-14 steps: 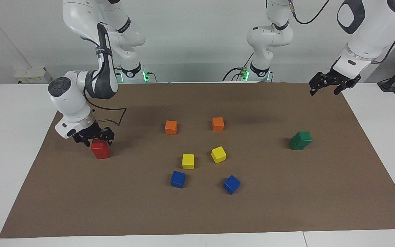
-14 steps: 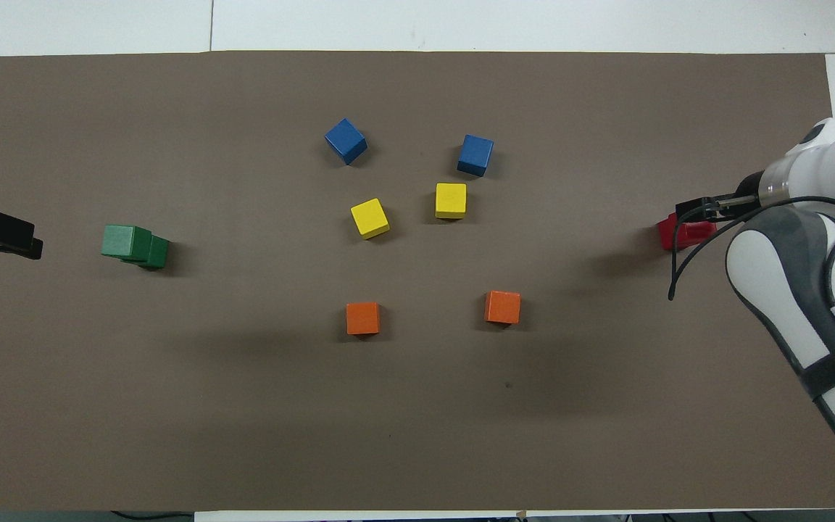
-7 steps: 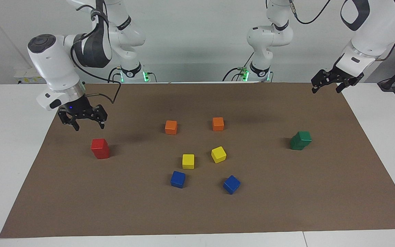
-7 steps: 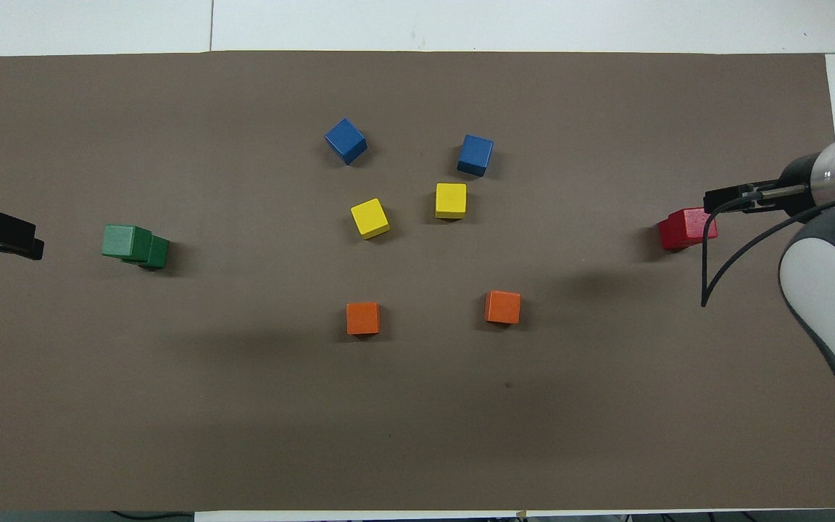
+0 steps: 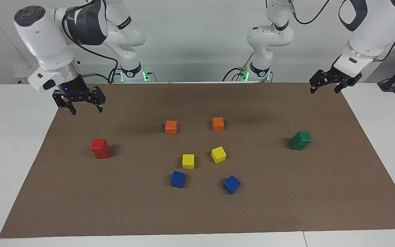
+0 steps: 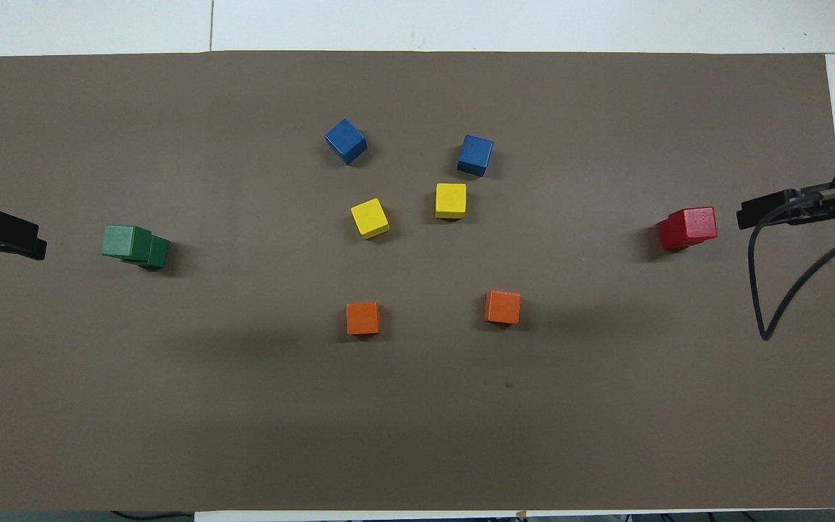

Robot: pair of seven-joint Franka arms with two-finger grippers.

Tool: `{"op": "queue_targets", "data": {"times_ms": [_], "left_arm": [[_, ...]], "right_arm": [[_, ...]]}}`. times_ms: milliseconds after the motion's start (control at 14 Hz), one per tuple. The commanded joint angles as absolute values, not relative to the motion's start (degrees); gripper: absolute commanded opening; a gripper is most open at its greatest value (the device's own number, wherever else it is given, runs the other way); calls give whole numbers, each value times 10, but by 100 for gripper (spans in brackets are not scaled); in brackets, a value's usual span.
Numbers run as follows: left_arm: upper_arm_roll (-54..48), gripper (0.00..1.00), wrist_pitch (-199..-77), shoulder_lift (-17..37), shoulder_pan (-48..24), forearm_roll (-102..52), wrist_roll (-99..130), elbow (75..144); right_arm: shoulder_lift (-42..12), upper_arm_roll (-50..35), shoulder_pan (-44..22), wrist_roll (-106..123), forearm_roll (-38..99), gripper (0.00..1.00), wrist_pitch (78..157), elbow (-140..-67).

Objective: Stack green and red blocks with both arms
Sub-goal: 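Open the right gripper and draw it back from the red stack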

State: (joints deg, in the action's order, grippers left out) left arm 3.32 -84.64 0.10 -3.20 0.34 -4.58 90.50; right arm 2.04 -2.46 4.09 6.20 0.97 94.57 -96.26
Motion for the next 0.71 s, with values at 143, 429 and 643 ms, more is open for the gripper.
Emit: {"op": "queue_targets", "data": {"times_ms": [143, 429, 643], "left_arm": [[36, 100, -849, -8, -34, -4, -40, 916], [36, 100, -848, -8, -40, -4, -41, 916], [36, 100, -849, -8, -34, -4, -41, 916]], "right_arm": [[55, -24, 50, 54, 0, 100, 863, -945], [58, -19, 47, 40, -1, 100, 860, -945], [59, -19, 47, 33, -2, 100, 857, -947]]}}
